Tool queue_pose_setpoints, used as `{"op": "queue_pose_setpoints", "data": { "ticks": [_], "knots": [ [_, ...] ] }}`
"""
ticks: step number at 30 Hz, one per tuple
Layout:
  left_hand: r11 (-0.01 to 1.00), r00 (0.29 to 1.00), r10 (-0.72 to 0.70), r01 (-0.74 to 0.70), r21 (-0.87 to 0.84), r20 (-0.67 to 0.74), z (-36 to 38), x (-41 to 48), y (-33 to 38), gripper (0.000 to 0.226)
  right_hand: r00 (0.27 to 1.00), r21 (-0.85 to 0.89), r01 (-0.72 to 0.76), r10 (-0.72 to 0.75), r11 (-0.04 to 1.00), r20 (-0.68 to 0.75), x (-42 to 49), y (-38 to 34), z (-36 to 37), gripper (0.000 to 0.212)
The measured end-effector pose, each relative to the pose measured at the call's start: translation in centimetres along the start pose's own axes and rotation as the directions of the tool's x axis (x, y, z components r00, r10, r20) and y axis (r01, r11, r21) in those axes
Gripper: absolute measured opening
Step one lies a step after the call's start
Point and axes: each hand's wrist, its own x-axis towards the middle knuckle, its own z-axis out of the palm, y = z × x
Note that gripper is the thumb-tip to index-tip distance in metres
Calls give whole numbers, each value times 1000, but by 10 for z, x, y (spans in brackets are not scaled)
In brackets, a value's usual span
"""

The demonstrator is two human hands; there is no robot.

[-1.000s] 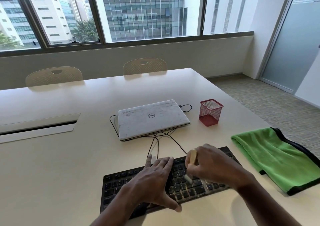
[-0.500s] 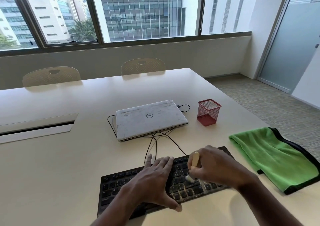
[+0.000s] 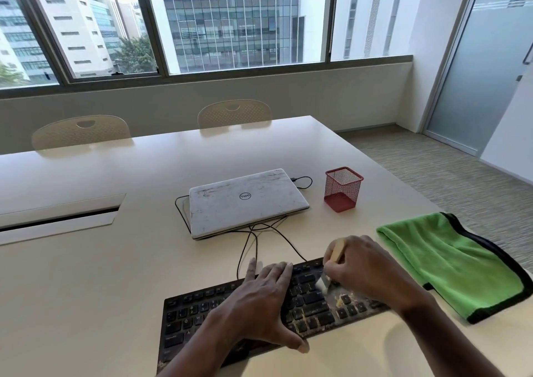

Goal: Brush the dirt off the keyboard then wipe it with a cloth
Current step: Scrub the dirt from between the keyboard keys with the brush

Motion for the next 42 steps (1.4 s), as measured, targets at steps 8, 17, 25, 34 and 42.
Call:
{"op": "queue_pose_setpoints", "data": {
  "ticks": [8,17,25,34,42],
  "knots": [
    [999,999,-33,33,4,10,1,-1,2,142,998,-38,-59,58,997,-37,-2,-3,3,14],
    [981,980,-189,191,-36,62,-1,-45,-26,143,988,189,132,-144,973,51,3,-54,23,10],
    [919,925,-379,380,-105,32,10,-113,-66,145,949,274,244,-287,931,132,9,-100,58,10],
    [849,880,-475,452,-273,-19,24,-180,-96,147,899,372,308,-395,876,187,9,-149,91,9],
    [847,907,-412,348,-401,-83,39,-186,-97,146,894,204,371,-408,906,185,3,-171,106,12]
  ]
}}
